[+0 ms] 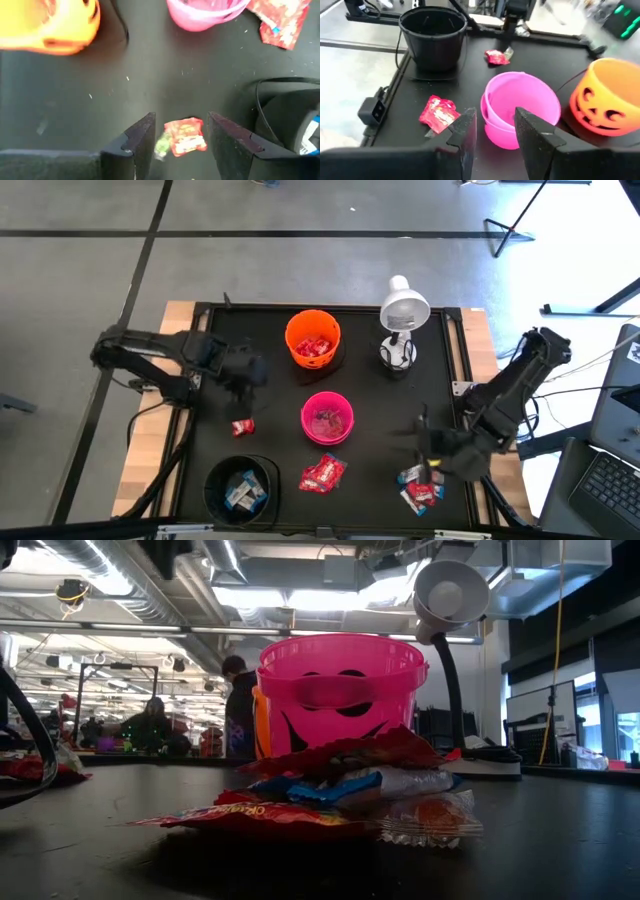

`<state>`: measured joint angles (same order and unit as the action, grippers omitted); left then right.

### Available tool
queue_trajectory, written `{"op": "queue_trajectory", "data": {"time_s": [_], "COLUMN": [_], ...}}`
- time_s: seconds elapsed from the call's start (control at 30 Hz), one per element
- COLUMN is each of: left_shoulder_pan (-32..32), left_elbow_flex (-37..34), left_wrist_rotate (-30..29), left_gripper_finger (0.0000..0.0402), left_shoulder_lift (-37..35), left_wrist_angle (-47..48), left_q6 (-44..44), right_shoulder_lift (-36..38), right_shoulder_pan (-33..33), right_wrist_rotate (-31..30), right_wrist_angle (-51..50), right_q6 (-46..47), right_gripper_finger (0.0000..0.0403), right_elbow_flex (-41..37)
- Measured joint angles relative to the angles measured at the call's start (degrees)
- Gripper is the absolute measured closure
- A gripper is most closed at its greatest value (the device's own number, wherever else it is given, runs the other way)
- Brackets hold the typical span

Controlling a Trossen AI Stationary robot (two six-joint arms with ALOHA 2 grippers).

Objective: Sort candy
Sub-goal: Put the green gummy into the pink bucket

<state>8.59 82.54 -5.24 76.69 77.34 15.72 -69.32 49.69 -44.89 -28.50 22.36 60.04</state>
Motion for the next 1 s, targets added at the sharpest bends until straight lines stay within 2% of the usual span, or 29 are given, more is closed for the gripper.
{"op": "queue_trajectory", "data": {"time_s": [0.17, 0.23, 0.33, 0.47, 0.77, 0.87, 1.0], "left_shoulder_pan": [3.9, 5.3, 7.0, 7.2, 5.4, 3.5, 1.0], "left_elbow_flex": [-11.5, -15.2, -20.3, -25.5, -32.6, -35.3, -38.6], "left_wrist_rotate": [1.5, 2.6, 4.0, 5.4, 2.4, 2.5, 5.4], "left_gripper_finger": [0.0236, 0.0236, 0.0234, 0.0211, 0.0141, 0.0135, 0.0134], "left_shoulder_lift": [-3.8, -4.1, -3.9, -3.7, -3.7, -3.7, -3.7], "left_wrist_angle": [-2.8, -4.8, -9.3, -14.0, -14.7, -15.4, -18.1], "left_q6": [10.6, 13.3, 15.6, 18.1, 20.1, 21.5, 22.1], "right_shoulder_lift": [0.2, 0.4, 0.5, 0.5, 0.5, 0.5, 0.5], "right_shoulder_pan": [5.5, 6.3, 6.2, 5.1, 4.2, 3.7, 2.6], "right_wrist_rotate": [-9.1, -10.9, -11.1, -11.2, -11.0, -11.0, -9.5], "right_wrist_angle": [0.9, 0.9, 1.0, 1.9, 1.8, 1.9, 1.8], "right_q6": [1.1, 3.1, 5.5, 6.2, 10.8, 12.7, 14.0], "right_gripper_finger": [0.0272, 0.0272, 0.0272, 0.0272, 0.0272, 0.0272, 0.0272], "right_elbow_flex": [-5.2, -7.1, -9.3, -11.8, -16.2, -17.7, -19.2]}}
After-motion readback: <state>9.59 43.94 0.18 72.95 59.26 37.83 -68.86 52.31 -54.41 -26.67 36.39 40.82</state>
